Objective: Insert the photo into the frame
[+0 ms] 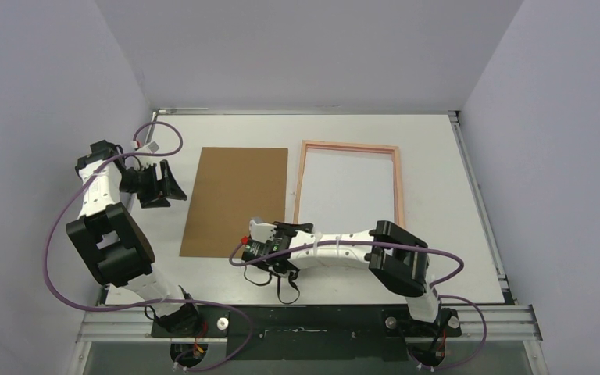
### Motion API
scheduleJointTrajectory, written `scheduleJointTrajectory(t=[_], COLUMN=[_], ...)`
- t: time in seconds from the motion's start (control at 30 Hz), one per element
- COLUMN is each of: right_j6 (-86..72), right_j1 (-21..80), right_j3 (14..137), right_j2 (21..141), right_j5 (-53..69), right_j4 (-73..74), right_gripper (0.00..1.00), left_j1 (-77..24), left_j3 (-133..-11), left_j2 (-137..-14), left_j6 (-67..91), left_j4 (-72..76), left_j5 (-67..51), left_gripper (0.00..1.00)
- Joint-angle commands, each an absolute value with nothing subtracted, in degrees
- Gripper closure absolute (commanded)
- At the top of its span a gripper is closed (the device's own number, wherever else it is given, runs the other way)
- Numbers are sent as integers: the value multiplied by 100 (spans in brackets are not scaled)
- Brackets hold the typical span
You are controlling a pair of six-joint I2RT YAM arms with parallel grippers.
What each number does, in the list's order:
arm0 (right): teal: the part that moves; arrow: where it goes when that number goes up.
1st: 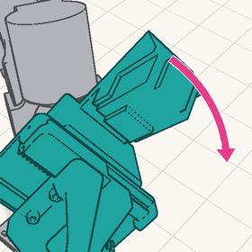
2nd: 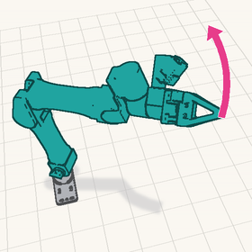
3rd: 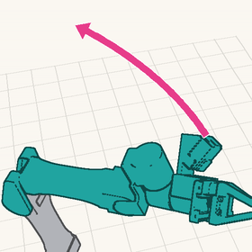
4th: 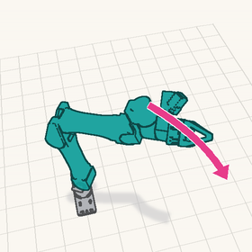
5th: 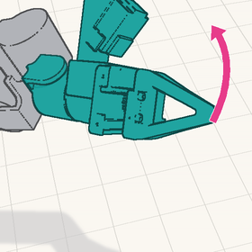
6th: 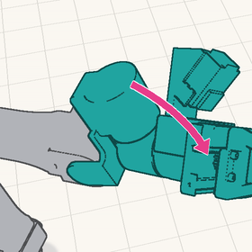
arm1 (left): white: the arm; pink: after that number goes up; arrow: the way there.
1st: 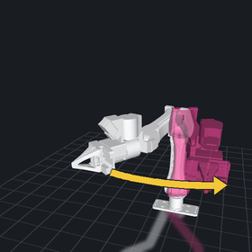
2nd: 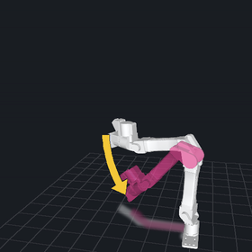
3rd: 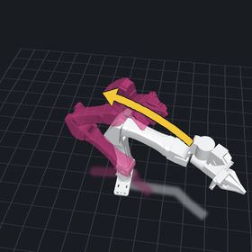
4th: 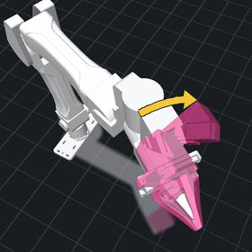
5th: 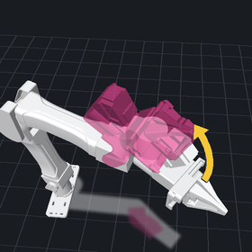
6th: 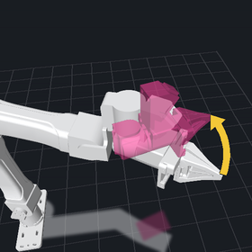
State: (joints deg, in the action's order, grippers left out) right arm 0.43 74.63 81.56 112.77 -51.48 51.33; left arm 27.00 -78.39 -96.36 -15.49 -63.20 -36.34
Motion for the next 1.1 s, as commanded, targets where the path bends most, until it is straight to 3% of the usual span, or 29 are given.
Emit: scheduleJointTrajectory(t=[0.0,1.07], right_j6=[456,1095], right_j1=[7497,7377], right_j3=[8079,7264], right_j2=[10878,10787], right_j5=[-5505,-5586], right_j4=[4761,3955], right_gripper=[95,92], left_j1=[2715,2716], left_j3=[-7852,-7810], left_j2=[-9621,-9576], left_j6=[-1580,-1609], left_j4=[-6263,-6298], left_j5=[-3761,-3770], left_gripper=[35,35])
